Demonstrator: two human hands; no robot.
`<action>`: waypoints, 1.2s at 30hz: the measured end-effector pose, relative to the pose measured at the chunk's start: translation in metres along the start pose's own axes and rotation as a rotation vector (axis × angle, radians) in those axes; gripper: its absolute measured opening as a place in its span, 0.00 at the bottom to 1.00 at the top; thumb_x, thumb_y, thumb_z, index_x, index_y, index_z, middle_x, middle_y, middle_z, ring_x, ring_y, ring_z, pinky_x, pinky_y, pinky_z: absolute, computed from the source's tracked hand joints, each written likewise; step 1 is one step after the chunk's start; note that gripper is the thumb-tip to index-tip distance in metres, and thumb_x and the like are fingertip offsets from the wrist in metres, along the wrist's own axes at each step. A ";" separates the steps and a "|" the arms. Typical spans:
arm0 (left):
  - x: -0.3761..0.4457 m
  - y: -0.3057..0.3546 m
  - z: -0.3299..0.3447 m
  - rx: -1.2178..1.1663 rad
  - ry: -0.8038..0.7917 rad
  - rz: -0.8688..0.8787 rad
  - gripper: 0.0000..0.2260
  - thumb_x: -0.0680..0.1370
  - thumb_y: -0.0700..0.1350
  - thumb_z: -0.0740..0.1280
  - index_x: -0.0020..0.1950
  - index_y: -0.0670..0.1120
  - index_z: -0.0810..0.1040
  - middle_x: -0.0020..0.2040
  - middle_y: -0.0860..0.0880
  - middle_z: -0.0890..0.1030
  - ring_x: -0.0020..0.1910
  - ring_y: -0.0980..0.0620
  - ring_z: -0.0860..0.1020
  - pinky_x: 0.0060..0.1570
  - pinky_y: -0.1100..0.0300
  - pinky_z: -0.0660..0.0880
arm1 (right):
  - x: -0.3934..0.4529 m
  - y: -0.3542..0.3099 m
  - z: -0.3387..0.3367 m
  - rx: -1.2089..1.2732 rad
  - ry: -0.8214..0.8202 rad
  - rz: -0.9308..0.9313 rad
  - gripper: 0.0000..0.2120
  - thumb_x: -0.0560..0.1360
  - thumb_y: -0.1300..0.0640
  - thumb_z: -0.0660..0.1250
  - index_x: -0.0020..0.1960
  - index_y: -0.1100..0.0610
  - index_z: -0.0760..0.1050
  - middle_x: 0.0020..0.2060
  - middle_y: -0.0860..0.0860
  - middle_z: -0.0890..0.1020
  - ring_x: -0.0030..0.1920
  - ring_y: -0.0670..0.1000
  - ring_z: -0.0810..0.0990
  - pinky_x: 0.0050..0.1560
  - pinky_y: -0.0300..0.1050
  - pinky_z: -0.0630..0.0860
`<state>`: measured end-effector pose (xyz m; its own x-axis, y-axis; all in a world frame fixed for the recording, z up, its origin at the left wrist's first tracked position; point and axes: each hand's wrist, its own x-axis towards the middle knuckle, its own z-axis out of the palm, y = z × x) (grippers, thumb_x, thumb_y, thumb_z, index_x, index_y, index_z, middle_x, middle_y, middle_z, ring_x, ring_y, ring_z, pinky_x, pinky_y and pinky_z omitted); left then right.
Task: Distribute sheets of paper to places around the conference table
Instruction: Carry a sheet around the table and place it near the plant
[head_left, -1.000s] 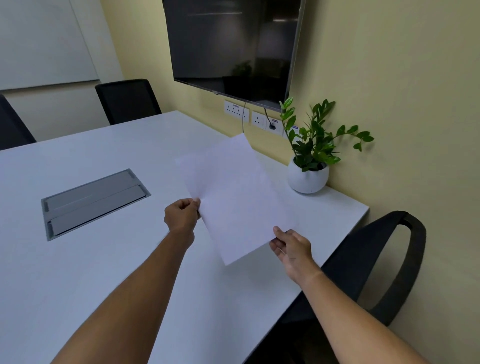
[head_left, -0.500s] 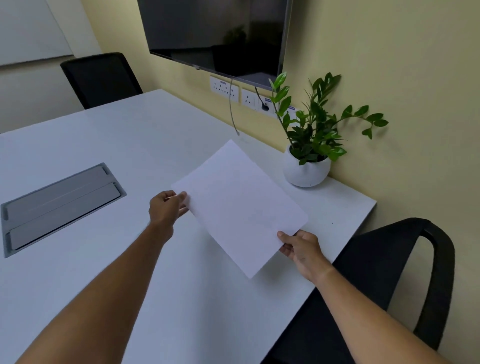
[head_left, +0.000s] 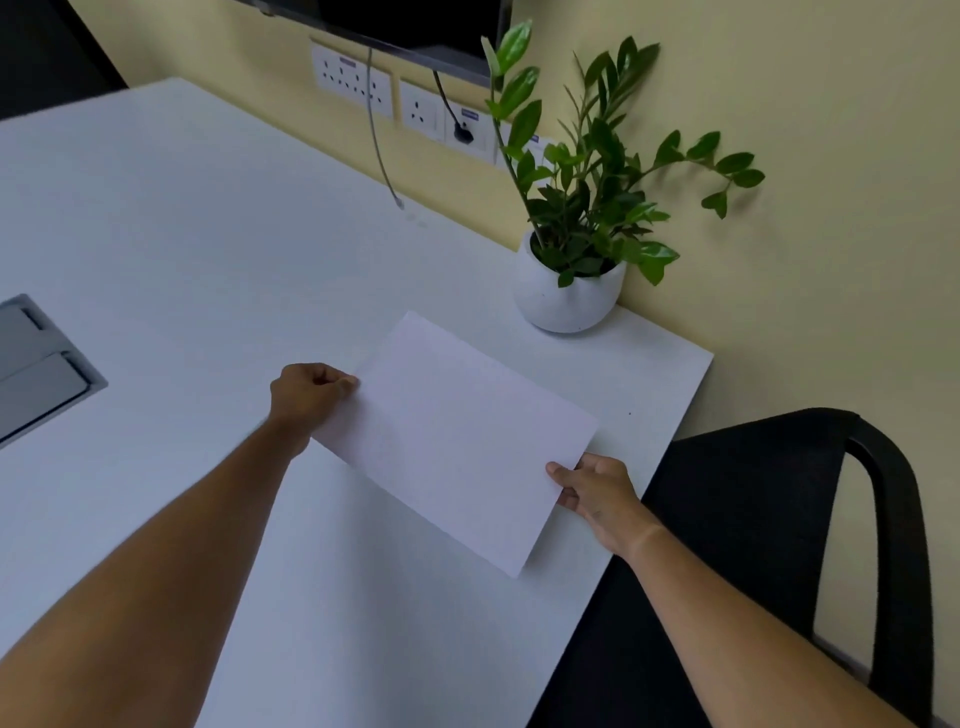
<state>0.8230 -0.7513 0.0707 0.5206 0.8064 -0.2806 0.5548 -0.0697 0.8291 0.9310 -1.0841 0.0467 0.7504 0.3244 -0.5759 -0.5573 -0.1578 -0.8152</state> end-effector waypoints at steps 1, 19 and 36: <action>0.005 -0.003 0.007 0.019 0.000 -0.004 0.05 0.73 0.46 0.74 0.41 0.46 0.84 0.41 0.51 0.82 0.45 0.51 0.77 0.43 0.61 0.70 | 0.007 0.005 0.001 -0.026 0.065 -0.003 0.05 0.75 0.67 0.71 0.41 0.64 0.80 0.46 0.57 0.86 0.45 0.55 0.86 0.47 0.49 0.84; 0.060 -0.035 0.075 0.204 0.021 -0.048 0.04 0.71 0.42 0.70 0.40 0.43 0.85 0.41 0.47 0.82 0.41 0.48 0.78 0.42 0.59 0.75 | 0.065 0.044 0.031 -0.236 0.635 0.015 0.10 0.70 0.61 0.78 0.44 0.56 0.77 0.42 0.53 0.82 0.43 0.52 0.81 0.45 0.45 0.79; 0.068 -0.036 0.081 0.273 0.044 -0.049 0.02 0.73 0.42 0.72 0.41 0.45 0.83 0.46 0.43 0.83 0.45 0.41 0.80 0.48 0.52 0.79 | 0.069 0.045 0.037 -0.409 0.666 0.012 0.14 0.69 0.57 0.78 0.48 0.57 0.75 0.40 0.52 0.76 0.49 0.57 0.78 0.54 0.53 0.79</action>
<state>0.8908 -0.7410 -0.0175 0.4634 0.8369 -0.2912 0.7361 -0.1806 0.6523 0.9444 -1.0341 -0.0271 0.8722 -0.2876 -0.3956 -0.4890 -0.5309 -0.6921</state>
